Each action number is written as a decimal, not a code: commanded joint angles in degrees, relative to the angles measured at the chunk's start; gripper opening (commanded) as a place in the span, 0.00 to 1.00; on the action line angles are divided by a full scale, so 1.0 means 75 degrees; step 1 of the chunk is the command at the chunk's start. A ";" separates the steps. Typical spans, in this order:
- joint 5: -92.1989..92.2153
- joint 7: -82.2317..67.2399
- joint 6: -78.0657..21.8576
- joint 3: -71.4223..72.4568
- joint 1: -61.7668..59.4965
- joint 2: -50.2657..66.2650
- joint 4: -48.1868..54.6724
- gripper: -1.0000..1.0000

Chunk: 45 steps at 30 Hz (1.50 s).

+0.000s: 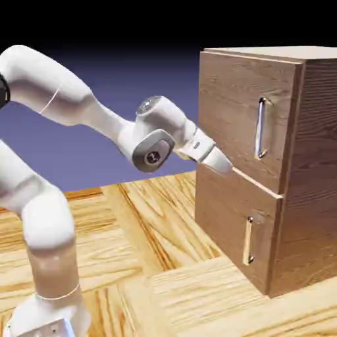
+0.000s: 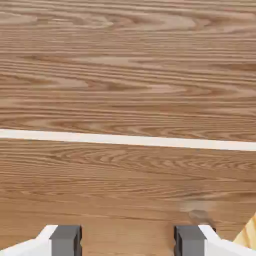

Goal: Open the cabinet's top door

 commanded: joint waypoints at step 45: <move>-1.4951 -0.4823 -0.0891 -0.4825 0.4154 -0.1908 0.1836 0.50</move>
